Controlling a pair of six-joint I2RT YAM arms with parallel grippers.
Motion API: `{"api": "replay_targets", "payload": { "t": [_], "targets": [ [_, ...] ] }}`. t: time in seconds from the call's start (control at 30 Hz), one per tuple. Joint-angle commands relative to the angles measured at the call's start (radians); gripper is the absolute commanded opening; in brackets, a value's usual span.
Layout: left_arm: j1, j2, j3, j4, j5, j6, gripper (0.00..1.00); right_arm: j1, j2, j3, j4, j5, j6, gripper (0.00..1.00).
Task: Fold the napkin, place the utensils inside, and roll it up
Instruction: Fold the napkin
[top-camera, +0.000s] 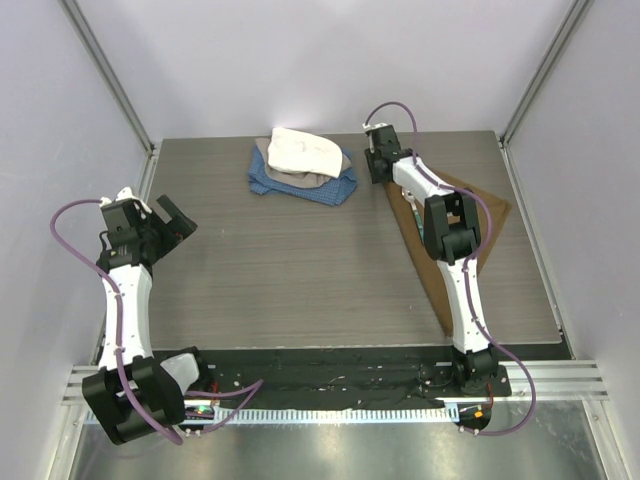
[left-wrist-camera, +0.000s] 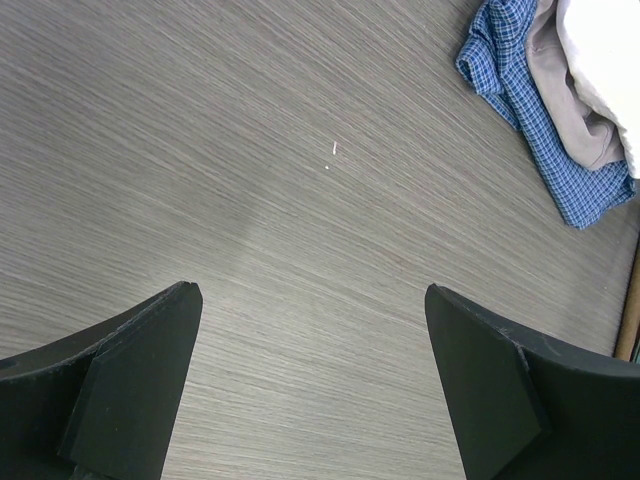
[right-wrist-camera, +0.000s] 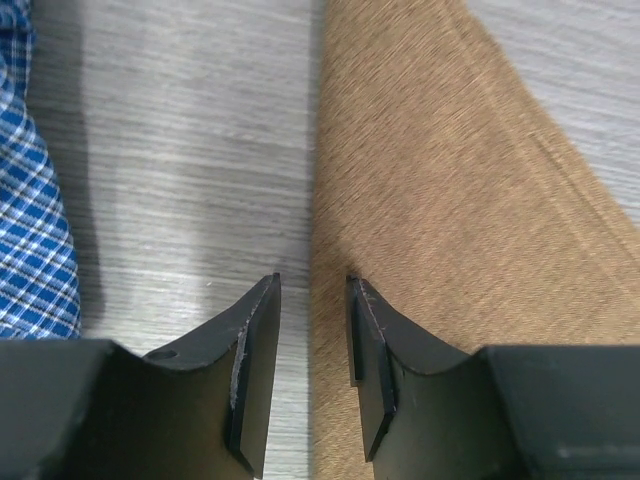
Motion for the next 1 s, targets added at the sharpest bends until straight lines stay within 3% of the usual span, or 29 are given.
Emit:
{"api": "replay_targets", "payload": {
  "t": [0.0, 0.33, 0.67, 0.8, 0.97],
  "targets": [
    [-0.003, 0.001, 0.004, 0.038, 0.019, -0.004, 1.00, -0.002, 0.004, 0.052, 0.031, 0.030, -0.029, 0.39],
    [-0.003, 0.004, 0.006, 0.041, 0.025, -0.003, 1.00, -0.001, 0.035, 0.053, 0.009, 0.019, -0.049, 0.34],
    [-0.003, 0.004, 0.006, 0.039, 0.026, -0.004, 1.00, -0.002, 0.078, 0.092, -0.061, 0.030, -0.072, 0.15],
    [-0.003, 0.003, 0.006, 0.041, 0.032, -0.001, 1.00, -0.001, 0.081, 0.087, -0.075, 0.011, -0.089, 0.01],
    [-0.003, 0.000, 0.003, 0.044, 0.035, -0.001, 1.00, -0.002, 0.041, 0.034, -0.076, -0.030, -0.115, 0.01]
  ]
}}
